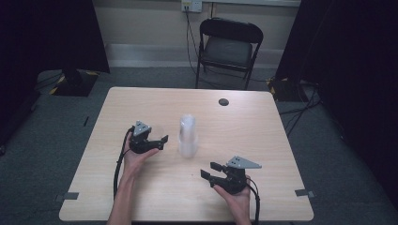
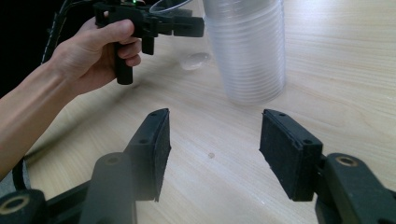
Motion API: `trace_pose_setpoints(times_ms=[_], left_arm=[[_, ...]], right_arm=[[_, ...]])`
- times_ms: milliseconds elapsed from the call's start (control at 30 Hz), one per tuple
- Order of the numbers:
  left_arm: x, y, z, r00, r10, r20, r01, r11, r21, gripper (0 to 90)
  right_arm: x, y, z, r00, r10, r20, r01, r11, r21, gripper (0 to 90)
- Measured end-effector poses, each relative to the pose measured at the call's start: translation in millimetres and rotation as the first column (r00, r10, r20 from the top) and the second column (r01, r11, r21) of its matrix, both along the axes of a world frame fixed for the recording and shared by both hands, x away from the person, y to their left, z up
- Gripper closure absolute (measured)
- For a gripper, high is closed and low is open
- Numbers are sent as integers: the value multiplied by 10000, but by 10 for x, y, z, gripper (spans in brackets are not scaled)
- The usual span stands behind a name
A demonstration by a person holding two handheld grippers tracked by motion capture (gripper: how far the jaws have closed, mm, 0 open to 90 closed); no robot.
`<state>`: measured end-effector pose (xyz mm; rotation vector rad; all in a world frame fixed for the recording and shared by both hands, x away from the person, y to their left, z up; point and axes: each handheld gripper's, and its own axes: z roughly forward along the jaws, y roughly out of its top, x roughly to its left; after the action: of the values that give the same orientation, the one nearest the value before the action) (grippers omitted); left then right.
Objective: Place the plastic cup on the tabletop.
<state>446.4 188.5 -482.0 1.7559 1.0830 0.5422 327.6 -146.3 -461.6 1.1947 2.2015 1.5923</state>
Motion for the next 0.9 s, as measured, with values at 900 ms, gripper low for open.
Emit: trace_pose_setpoints(times_ms=[900], left_arm=[[-479,64,123,9994,333,-20,-332,9982,493,170]], right_arm=[[2,-124,-35,9985,-554,-14,554,9985,21,358]])
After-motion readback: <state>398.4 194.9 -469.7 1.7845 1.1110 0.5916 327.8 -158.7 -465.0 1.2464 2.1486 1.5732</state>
